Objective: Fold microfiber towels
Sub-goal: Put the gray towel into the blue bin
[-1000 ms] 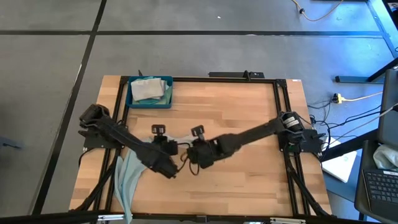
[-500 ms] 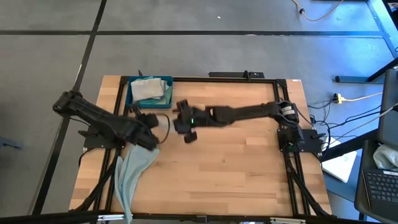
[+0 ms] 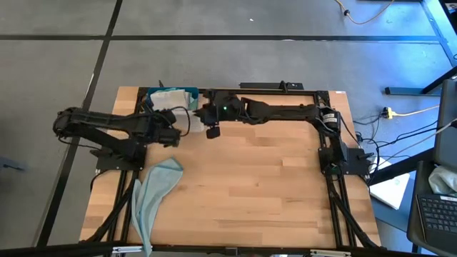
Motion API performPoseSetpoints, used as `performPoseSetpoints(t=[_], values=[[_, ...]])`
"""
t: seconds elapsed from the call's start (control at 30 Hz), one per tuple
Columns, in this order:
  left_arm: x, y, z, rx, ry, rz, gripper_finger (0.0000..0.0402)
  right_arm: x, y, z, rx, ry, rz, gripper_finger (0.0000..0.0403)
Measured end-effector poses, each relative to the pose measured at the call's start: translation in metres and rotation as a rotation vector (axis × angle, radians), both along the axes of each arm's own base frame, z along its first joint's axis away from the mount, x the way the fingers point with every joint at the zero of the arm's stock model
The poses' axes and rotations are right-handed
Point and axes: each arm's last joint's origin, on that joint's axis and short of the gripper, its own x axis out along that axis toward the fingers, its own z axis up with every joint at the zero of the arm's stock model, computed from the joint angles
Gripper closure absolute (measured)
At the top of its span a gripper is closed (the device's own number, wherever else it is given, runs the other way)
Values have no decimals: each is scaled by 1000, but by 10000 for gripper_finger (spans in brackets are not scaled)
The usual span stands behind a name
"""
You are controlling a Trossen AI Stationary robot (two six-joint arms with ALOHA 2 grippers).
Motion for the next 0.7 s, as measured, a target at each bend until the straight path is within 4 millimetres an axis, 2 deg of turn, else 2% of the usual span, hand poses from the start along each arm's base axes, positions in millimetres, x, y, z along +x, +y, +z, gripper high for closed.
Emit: performPoseSetpoints(t=[0.07, 0.2, 0.37, 0.53, 0.7], values=[[1, 5, 0, 8, 14, 7, 401, 0, -6, 0, 5, -10, 4, 386], [2, 14, 1, 51, 37, 25, 401, 6, -14, -17, 3, 10, 14, 386], [0, 26, 4, 160, 95, 59, 401, 16, -27, -33, -137, -12, -33, 386], [-3, 39, 6, 227, 143, 111, 401, 17, -42, -20, -249, -131, -99, 386], [-3, 47, 7, 271, 102, 172, 401, 17, -57, -3, -241, -157, -94, 386]])
